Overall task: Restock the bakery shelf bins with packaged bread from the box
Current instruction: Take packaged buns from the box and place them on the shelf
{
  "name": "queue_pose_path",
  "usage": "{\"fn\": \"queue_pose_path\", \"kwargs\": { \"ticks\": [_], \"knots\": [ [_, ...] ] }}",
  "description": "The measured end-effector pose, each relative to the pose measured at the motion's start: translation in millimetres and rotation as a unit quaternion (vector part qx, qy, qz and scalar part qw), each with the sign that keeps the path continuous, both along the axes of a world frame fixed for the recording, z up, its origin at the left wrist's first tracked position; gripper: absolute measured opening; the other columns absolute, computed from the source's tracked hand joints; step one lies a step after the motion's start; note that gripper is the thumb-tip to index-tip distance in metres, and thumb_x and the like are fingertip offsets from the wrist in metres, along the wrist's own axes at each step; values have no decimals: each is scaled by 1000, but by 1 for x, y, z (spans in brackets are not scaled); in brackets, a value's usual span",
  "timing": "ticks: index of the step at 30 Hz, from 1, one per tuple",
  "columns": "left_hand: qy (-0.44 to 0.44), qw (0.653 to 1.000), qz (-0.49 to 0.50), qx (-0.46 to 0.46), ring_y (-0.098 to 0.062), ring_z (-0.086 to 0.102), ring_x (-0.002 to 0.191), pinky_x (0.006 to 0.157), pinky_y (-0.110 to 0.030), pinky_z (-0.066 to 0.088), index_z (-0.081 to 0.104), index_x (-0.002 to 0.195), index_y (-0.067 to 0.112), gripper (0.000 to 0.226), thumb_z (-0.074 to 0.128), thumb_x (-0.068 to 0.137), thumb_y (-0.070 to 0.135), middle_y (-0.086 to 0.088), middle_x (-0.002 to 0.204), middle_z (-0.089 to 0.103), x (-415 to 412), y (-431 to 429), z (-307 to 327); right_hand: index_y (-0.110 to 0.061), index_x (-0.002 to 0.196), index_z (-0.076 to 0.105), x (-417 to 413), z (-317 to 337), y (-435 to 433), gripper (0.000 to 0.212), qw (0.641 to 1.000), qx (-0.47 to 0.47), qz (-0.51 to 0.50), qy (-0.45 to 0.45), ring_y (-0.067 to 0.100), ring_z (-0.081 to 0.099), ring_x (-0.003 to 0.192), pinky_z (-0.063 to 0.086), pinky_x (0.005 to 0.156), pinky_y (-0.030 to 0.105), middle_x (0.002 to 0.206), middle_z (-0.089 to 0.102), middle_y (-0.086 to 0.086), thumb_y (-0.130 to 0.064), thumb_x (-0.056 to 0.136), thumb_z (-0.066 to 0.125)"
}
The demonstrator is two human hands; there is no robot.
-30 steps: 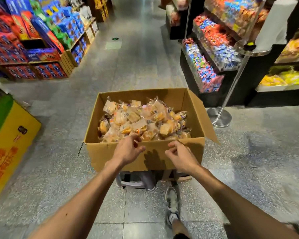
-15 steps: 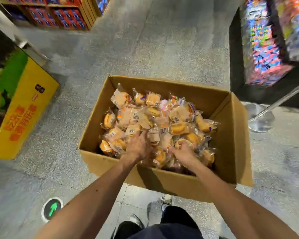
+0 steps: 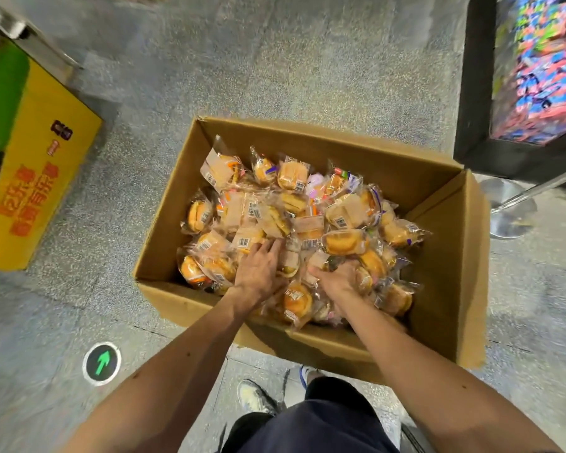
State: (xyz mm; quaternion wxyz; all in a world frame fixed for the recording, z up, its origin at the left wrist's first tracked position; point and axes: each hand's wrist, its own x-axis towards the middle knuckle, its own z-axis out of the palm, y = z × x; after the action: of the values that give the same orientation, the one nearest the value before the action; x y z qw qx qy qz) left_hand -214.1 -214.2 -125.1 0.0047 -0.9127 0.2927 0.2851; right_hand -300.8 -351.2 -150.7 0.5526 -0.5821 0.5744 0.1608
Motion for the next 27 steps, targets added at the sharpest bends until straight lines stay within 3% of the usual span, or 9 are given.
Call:
{"fn": "queue_pose_path", "kwargs": {
  "ticks": [5, 7, 12, 14, 16, 18, 20, 23, 27],
  "knots": [
    [25, 999, 29, -27, -25, 43, 131, 109, -36, 33, 27, 149, 19, 88, 74, 82, 51, -4, 148, 44, 1, 4, 9, -4, 152, 24, -4, 7, -5, 91, 999, 16, 29, -7, 34, 41, 138, 38, 111, 44, 151, 40, 16, -32, 84, 78],
    [63, 992, 82, -67, -27, 50, 124, 105, -39, 41, 26, 150, 20, 96, 79, 76, 52, -7, 144, 50, 0, 9, 14, -4, 146, 35, -6, 12, -8, 82, 999, 20, 37, -22, 29, 49, 124, 41, 104, 40, 143, 48, 15, -30, 83, 79],
    [196, 941, 204, -185, -25, 57, 121, 98, -39, 52, 36, 149, 22, 95, 84, 71, 48, -3, 141, 53, -2, 30, 30, -18, 135, 52, -23, 28, -23, 65, 991, -51, 110, -54, 21, 57, 109, 48, 99, 38, 127, 59, 2, -29, 78, 82],
    [238, 919, 232, -211, -18, 64, 105, 81, -27, 57, 44, 145, 15, 83, 82, 76, 43, -4, 135, 59, -2, 33, 37, -20, 134, 54, -32, 35, -33, 63, 979, -100, 168, -61, 20, 59, 103, 48, 98, 40, 121, 62, 2, -33, 78, 81],
    [250, 908, 253, -221, -13, 64, 93, 70, -17, 52, 47, 143, 12, 72, 77, 83, 38, -7, 131, 62, -1, 33, 39, -19, 132, 57, -39, 39, -45, 61, 943, -197, 257, -73, 23, 49, 118, 42, 107, 43, 132, 52, 7, -41, 79, 78],
    [268, 891, 283, -232, -9, 65, 86, 69, -16, 50, 46, 144, 13, 65, 70, 89, 37, -4, 118, 68, -3, 33, 42, -18, 131, 61, -43, 43, -55, 61, 873, -307, 367, -96, 25, 36, 126, 36, 110, 44, 132, 40, 9, -50, 80, 74],
    [281, 882, 297, -233, -10, 68, 84, 79, -26, 56, 47, 143, 15, 61, 66, 91, 41, 3, 99, 70, -7, 32, 45, -22, 128, 65, -40, 46, -65, 61, 794, -384, 460, -103, 30, 29, 134, 28, 115, 50, 141, 36, 13, -58, 79, 70],
    [285, 880, 305, -229, -18, 67, 100, 100, -42, 50, 50, 142, 15, 70, 68, 85, 51, -2, 110, 70, -8, 30, 49, -36, 127, 64, -21, 43, -77, 62, 699, -432, 563, -83, 36, 0, 152, -3, 118, 54, 165, 7, 15, -69, 75, 66],
    [281, 881, 312, -219, -22, 61, 114, 107, -49, 44, 49, 143, 18, 101, 65, 62, 75, -4, 125, 68, -2, 27, 54, -31, 141, 51, 10, 54, -86, 70, 704, -328, 629, -36, 32, -7, 153, 5, 118, 61, 166, -13, 9, -62, 81, 67]
  ]
}}
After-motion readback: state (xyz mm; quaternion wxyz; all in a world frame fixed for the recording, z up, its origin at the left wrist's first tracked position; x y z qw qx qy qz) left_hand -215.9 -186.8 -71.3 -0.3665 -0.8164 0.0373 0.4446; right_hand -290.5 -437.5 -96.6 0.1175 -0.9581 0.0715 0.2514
